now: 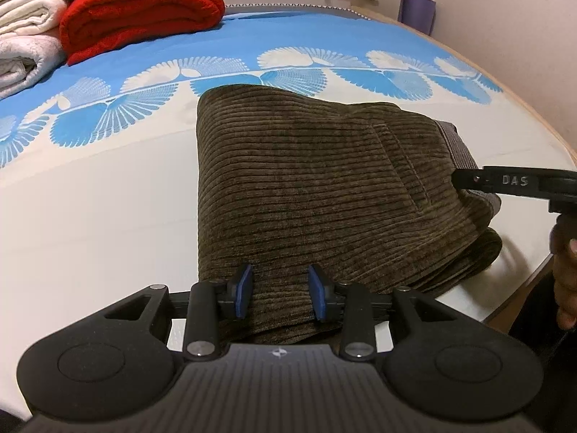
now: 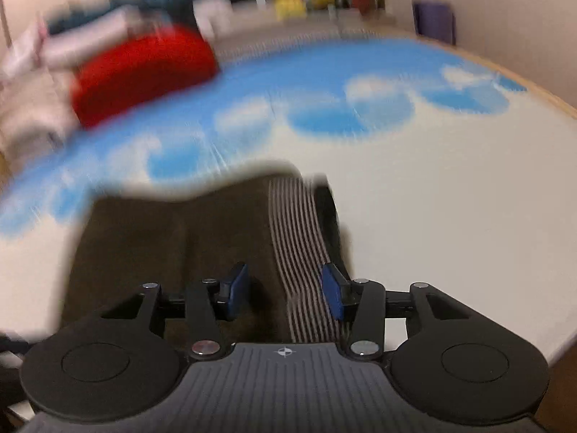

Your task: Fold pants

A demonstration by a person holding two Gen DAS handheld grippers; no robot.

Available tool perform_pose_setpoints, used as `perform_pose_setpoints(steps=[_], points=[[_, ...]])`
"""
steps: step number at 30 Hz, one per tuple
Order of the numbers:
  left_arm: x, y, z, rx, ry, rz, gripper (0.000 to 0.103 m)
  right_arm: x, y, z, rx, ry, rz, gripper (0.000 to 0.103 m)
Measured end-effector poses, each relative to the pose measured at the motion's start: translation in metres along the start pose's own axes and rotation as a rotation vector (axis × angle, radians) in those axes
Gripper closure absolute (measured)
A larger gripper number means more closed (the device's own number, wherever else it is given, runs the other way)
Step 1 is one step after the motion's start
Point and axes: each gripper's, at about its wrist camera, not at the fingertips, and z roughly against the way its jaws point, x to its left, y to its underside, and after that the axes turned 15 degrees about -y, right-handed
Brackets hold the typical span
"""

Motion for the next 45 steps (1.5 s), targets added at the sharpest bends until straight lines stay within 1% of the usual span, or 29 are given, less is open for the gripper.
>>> perform_pose_setpoints(steps=[3, 9, 12, 13, 14, 15, 16, 17, 18, 20, 21, 22, 23, 24, 25, 27, 28, 29, 30, 31, 32, 33, 34, 35, 36, 38, 41, 43, 45], points=[[0.001, -0.014, 0.002, 0.033, -0.013, 0.035, 0.064, 0.006, -0.003, -0.003, 0.005, 0.017, 0.049, 0.056], [0.013, -0.083, -0.006, -0.075, -0.053, 0.15, 0.063, 0.003, -0.001, 0.004, 0.003, 0.001, 0.032, 0.056], [0.02, -0.113, -0.032, -0.071, -0.048, 0.209, 0.065, 0.007, 0.004, 0.001, 0.009, -0.003, 0.069, 0.056], [0.02, -0.119, -0.048, -0.046, -0.053, 0.199, 0.065, 0.007, 0.006, 0.004, 0.01, -0.003, 0.078, 0.056], [0.019, -0.122, -0.067, 0.01, -0.071, 0.17, 0.064, 0.007, 0.007, 0.004, 0.012, 0.0, 0.087, 0.056], [0.018, -0.119, -0.091, 0.102, -0.091, 0.143, 0.056, 0.006, 0.007, 0.004, 0.015, 0.007, 0.092, 0.056], [0.02, -0.116, -0.103, 0.141, -0.091, 0.142, 0.052, 0.004, 0.008, 0.004, 0.017, 0.021, 0.088, 0.056], [0.023, -0.114, -0.106, 0.138, -0.091, 0.151, 0.04, -0.001, 0.008, 0.004, 0.026, 0.021, 0.061, 0.05], [0.027, -0.113, -0.104, 0.129, -0.104, 0.169, 0.029, -0.009, 0.008, 0.004, 0.031, 0.007, 0.008, 0.047], [0.04, -0.107, -0.095, 0.117, -0.087, 0.244, 0.028, -0.029, 0.008, 0.007, 0.017, -0.038, -0.14, 0.037], [0.048, -0.1, -0.092, 0.122, -0.063, 0.292, 0.025, -0.04, 0.008, 0.008, 0.012, -0.073, -0.227, 0.035], [0.054, -0.093, -0.09, 0.131, -0.047, 0.325, 0.019, -0.05, 0.01, 0.007, 0.014, -0.095, -0.295, 0.029], [0.06, -0.084, -0.09, 0.145, -0.025, 0.362, 0.017, -0.059, 0.011, 0.004, 0.02, -0.112, -0.361, 0.021], [0.067, -0.076, -0.092, 0.161, 0.008, 0.399, 0.016, -0.066, 0.012, 0.001, 0.028, -0.123, -0.412, 0.018], [0.072, -0.069, -0.095, 0.184, 0.051, 0.434, 0.016, -0.071, 0.013, -0.003, 0.035, -0.132, -0.454, 0.014], [0.08, -0.056, -0.107, 0.261, 0.167, 0.506, 0.016, -0.077, 0.015, -0.01, 0.036, -0.167, -0.514, 0.014], [0.082, -0.052, -0.113, 0.291, 0.211, 0.529, 0.016, -0.075, 0.015, -0.012, 0.034, -0.172, -0.511, 0.014], [0.083, -0.048, -0.118, 0.307, 0.251, 0.546, 0.016, -0.071, 0.014, -0.014, 0.035, -0.173, -0.488, 0.016], [0.083, -0.048, -0.119, 0.29, 0.266, 0.541, 0.021, -0.066, 0.014, -0.016, 0.037, -0.178, -0.459, 0.018], [0.082, -0.05, -0.121, 0.278, 0.276, 0.526, 0.027, -0.061, 0.013, -0.018, 0.037, -0.19, -0.433, 0.025], [0.081, -0.052, -0.122, 0.275, 0.27, 0.515, 0.031, -0.056, 0.012, -0.018, 0.035, -0.181, -0.405, 0.027], [0.081, -0.053, -0.122, 0.271, 0.269, 0.507, 0.039, -0.052, 0.012, -0.018, 0.032, -0.17, -0.377, 0.029], [0.082, -0.055, -0.12, 0.26, 0.275, 0.5, 0.048, -0.05, 0.011, -0.017, 0.029, -0.17, -0.367, 0.034], [0.084, -0.057, -0.117, 0.243, 0.289, 0.495, 0.052, -0.049, 0.011, -0.015, 0.022, -0.176, -0.365, 0.041], [0.088, -0.06, -0.111, 0.216, 0.304, 0.487, 0.057, -0.047, 0.01, -0.014, 0.013, -0.182, -0.364, 0.044], [0.094, -0.067, -0.102, 0.168, 0.296, 0.468, 0.059, -0.038, 0.007, -0.01, -0.012, -0.193, -0.336, 0.051], [0.12, -0.074, -0.088, 0.122, 0.236, 0.444, 0.059, -0.019, 0.002, -0.019, -0.01, -0.225, -0.309, 0.053], [0.142, -0.07, -0.083, 0.121, 0.199, 0.44, 0.059, -0.001, -0.003, -0.031, 0.005, -0.261, -0.303, 0.053], [0.171, -0.061, -0.089, 0.159, 0.17, 0.46, 0.055, 0.022, -0.006, -0.048, 0.026, -0.292, -0.281, 0.053]])
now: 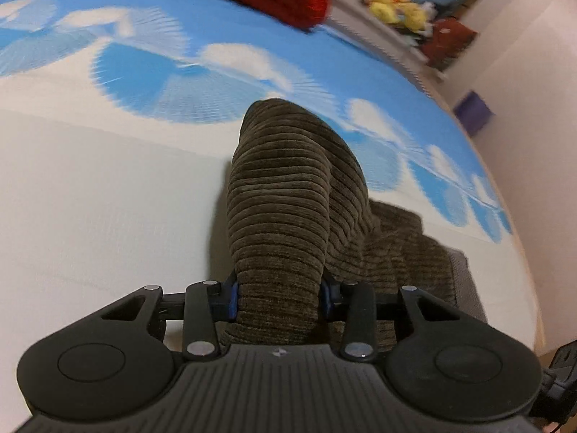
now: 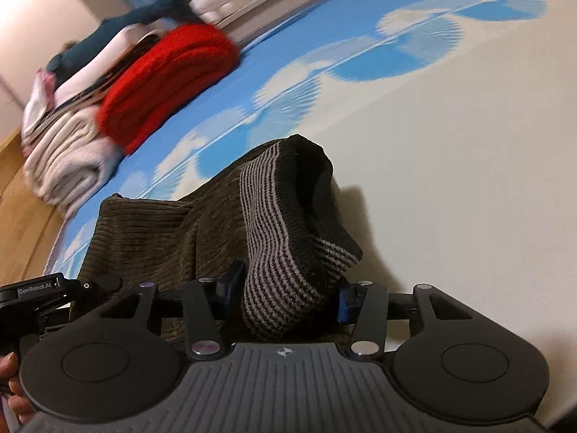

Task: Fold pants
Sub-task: 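Open both tools and lift them off the folded pants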

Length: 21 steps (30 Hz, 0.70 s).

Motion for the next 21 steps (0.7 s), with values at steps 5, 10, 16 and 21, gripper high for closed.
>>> perform_pose_setpoints(steps=[5, 10, 16, 21], points=[[0.042, -0.011, 0.015, -0.023, -0.091, 0.034, 0.039, 0.035, 0.002, -0.036, 0.101, 0.048, -0.001, 0.043], [0.035, 0.012, 0.077, -0.219, -0.188, -0.012, 0.025, 0.05, 0.004, -0.012, 0.113, 0.16, 0.04, 0.041], [-0.001, 0.087, 0.129, -0.338, -0.272, -0.124, 0.019, 0.092, 0.015, 0.042, -0.049, 0.233, 0.24, 0.037], [-0.031, 0.137, 0.141, -0.401, -0.316, -0.258, 0.018, 0.131, 0.038, 0.067, -0.125, 0.226, 0.441, 0.016]])
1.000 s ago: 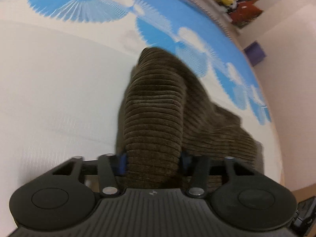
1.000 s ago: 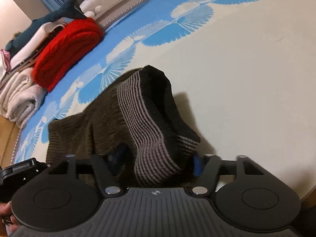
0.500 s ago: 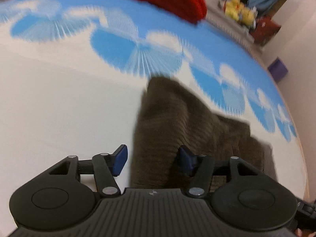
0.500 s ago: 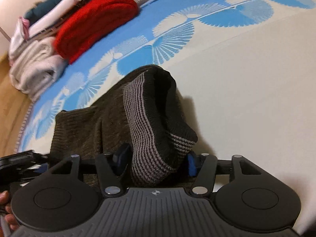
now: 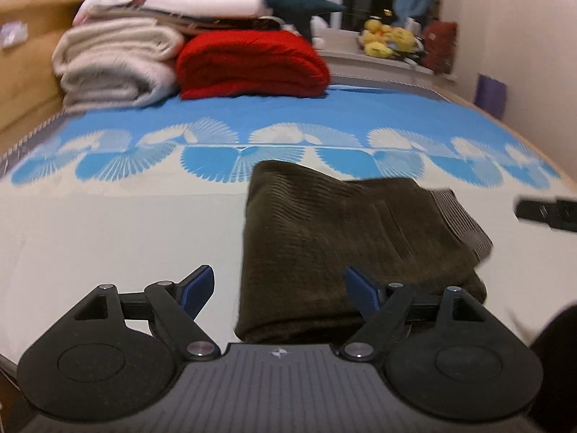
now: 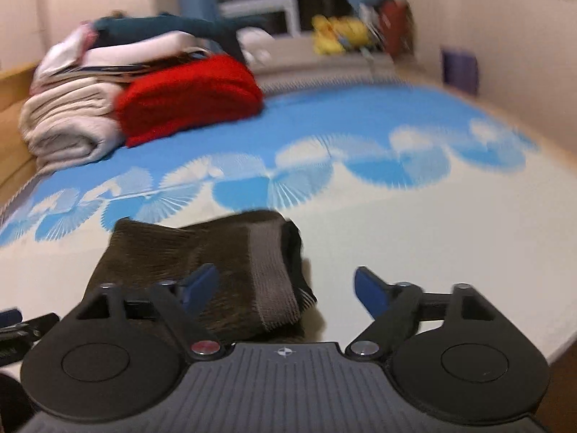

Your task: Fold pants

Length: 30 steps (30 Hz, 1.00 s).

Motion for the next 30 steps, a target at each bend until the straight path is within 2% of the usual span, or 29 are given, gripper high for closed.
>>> perform_pose_setpoints(steps=[4, 8, 17, 30], points=[[-0.009, 0.005, -0.015, 0.076, 0.021, 0.0, 0.018, 0.023, 0.015, 0.005, -0.007, -0.052, 0.124, 0.012], [-0.01, 0.006, -0.03, 0.128, -0.041, -0.011, 0.017, 0.035, 0.019, -0.008, 0.042, -0.036, 0.174, 0.012], [-0.014, 0.008, -0.031, 0.145, -0.048, 0.002, 0.017, 0.019, 0.022, -0.017, 0.101, -0.03, 0.035, 0.012], [-0.021, 0.011, -0.05, 0.199, -0.039, 0.024, 0.017, 0.018, 0.027, -0.02, 0.134, -0.033, 0.081, 0.011]])
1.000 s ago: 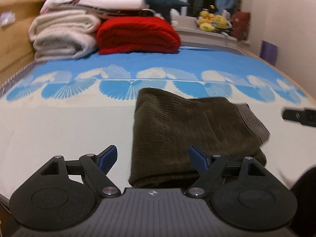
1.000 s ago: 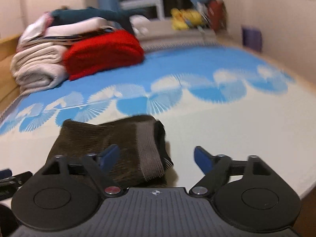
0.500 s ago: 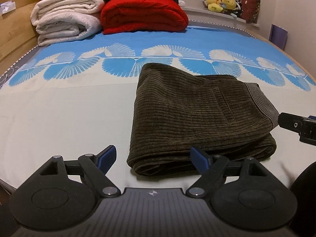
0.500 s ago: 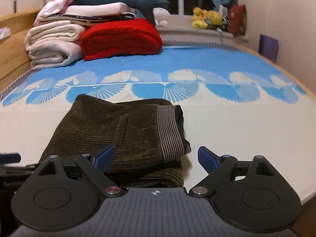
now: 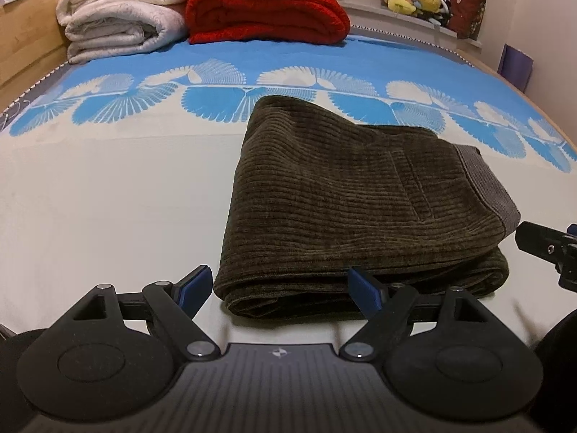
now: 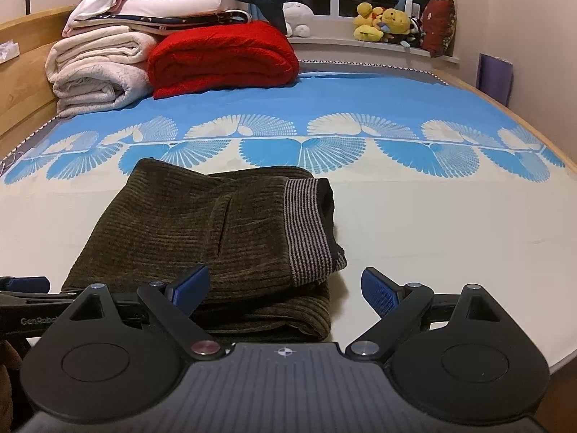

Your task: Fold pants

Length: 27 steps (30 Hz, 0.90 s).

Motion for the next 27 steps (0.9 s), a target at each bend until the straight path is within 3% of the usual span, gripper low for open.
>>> perform_pose_setpoints(steps=[9, 27], points=[[-0.0015, 0.0005, 0.0011, -0.027, -0.011, -0.005, 0.017, 0.0001, 0.0, -0.0062, 0.015, 0.005, -0.002, 0.011], [-0.0001, -0.0009, -0.0007, 0.008, -0.008, 0.003, 0.017, 0.0027, 0.0007, -0.0082, 0.03, 0.001, 0.015, 0.011]])
